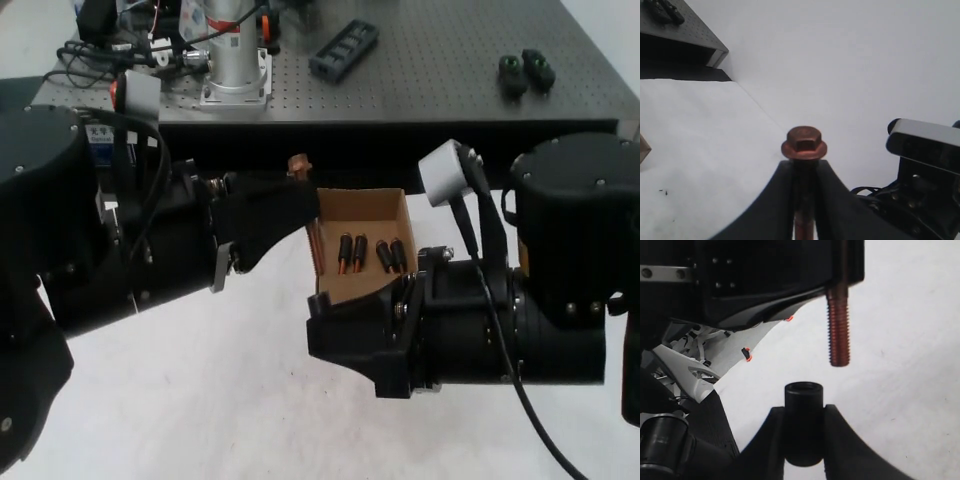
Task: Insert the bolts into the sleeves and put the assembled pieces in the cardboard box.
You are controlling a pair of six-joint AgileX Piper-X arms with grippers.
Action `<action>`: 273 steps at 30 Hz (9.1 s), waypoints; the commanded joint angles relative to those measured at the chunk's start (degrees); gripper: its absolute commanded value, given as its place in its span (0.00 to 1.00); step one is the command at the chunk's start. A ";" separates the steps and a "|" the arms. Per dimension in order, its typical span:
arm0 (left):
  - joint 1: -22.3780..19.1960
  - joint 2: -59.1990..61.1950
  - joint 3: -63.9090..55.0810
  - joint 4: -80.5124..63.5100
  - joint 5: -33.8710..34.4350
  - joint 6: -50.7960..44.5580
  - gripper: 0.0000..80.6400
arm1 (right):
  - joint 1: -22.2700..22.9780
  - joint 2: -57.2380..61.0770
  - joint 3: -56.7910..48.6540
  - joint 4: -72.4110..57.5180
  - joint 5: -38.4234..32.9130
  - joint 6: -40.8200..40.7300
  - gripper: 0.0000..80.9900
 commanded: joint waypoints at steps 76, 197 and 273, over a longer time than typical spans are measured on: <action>1.06 -19.42 8.74 29.50 -12.19 21.63 0.01 | -18.99 58.22 -49.06 22.38 23.63 -13.05 0.40; 1.06 -54.34 33.03 52.40 -35.14 19.58 0.01 | -19.65 -55.74 37.81 3.63 21.21 -6.96 0.07; 1.06 -54.34 33.03 52.40 -35.14 19.58 0.01 | -19.65 -55.74 37.81 26.02 21.21 -6.96 0.07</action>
